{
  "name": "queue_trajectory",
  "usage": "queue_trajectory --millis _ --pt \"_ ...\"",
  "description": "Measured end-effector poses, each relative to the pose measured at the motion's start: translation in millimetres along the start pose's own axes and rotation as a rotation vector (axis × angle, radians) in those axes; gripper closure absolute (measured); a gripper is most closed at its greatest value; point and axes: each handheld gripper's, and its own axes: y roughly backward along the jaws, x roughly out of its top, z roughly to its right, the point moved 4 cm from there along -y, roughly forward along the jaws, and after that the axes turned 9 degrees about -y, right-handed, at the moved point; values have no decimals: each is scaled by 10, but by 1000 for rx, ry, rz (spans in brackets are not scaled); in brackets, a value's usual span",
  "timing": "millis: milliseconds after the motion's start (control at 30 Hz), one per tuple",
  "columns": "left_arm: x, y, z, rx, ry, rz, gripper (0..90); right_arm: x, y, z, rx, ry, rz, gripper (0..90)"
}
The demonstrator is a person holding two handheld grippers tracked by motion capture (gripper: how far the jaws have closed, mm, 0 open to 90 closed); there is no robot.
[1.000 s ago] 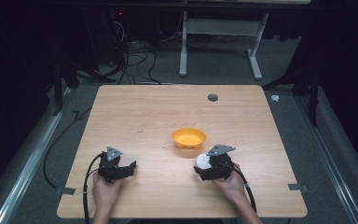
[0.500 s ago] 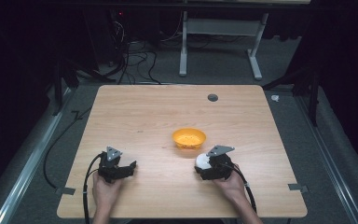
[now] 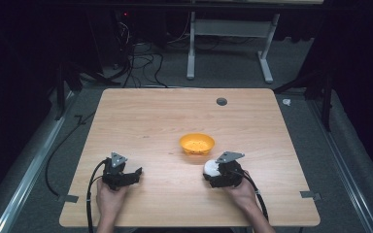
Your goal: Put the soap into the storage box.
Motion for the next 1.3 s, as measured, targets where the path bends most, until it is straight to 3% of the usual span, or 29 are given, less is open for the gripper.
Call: queue_trajectory --millis 567,1300 --pt "0 0 0 0 0 0 194 5 22 -34 10 28 -3 247" --pt "0 0 -1 0 0 0 194 144 270 -24 28 23 46 247"
